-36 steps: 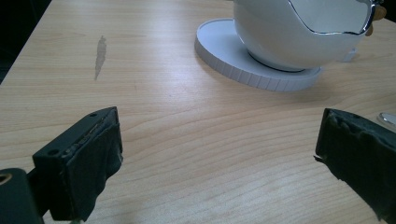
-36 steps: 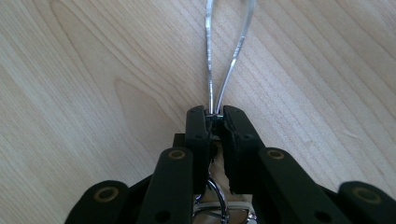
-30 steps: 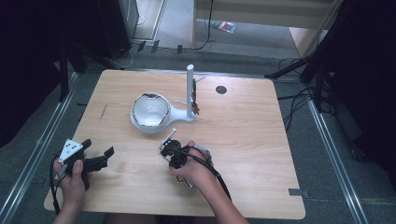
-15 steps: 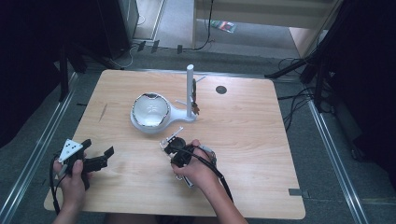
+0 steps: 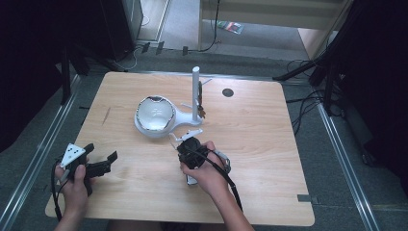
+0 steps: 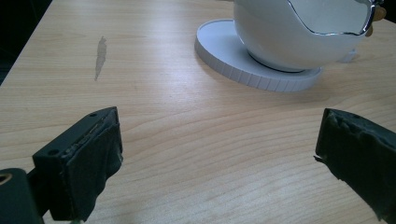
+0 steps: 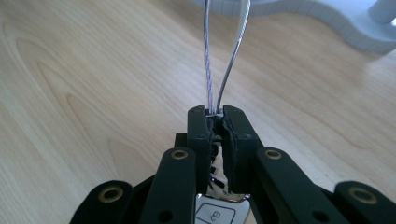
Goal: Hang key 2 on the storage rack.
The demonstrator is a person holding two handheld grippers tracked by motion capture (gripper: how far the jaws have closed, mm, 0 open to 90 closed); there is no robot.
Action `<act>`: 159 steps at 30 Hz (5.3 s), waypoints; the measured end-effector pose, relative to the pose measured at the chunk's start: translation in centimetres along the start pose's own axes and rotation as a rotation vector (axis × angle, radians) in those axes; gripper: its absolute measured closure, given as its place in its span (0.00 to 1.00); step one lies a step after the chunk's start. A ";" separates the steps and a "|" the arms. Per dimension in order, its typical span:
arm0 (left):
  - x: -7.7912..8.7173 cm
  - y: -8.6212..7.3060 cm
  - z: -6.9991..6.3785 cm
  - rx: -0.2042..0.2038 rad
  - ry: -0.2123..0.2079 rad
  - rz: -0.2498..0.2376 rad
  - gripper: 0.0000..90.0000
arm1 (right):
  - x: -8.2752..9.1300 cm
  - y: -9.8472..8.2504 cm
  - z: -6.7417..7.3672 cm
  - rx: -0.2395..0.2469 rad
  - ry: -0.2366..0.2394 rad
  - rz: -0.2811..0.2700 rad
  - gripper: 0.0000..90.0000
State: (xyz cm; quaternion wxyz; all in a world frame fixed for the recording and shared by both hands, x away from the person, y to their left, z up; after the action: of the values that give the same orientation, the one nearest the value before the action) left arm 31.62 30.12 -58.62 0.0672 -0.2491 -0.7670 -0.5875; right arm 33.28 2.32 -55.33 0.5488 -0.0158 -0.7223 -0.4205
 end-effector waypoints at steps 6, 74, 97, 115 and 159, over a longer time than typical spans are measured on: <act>0.0 0.0 0.0 -0.001 0.000 0.000 0.01 | 0.6 0.5 -0.6 -0.018 -0.014 -0.052 0.93; -0.1 0.0 0.0 -0.004 0.001 0.000 0.01 | 5.6 3.0 -6.0 -0.141 -0.281 -0.372 0.93; -0.1 0.0 -0.1 -0.003 0.000 -0.002 0.01 | 5.6 3.7 -7.2 -0.152 -0.302 -0.368 0.93; -0.1 0.0 0.0 -0.005 -0.003 0.001 0.01 | 4.1 3.8 -8.1 -0.179 -0.335 -0.347 0.93; -0.1 0.0 -0.1 -0.007 -0.003 -0.003 0.01 | 0.9 3.7 -10.0 -0.109 -0.267 -0.410 0.37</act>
State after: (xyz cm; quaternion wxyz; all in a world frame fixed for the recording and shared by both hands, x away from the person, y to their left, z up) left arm 31.70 29.98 -58.58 0.0643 -0.2491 -0.7654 -0.5899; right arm 42.50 -1.96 -51.97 0.3501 0.0462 -0.7527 -0.5557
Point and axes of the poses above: each handheld gripper's, and its own axes: x roughly backward along the jaws, y roughly out of its top, z roughly to its left, the point moved 9 cm from there along -x, roughly forward along the jaws, and after that the axes turned 9 degrees about x, right-handed, at the moved point
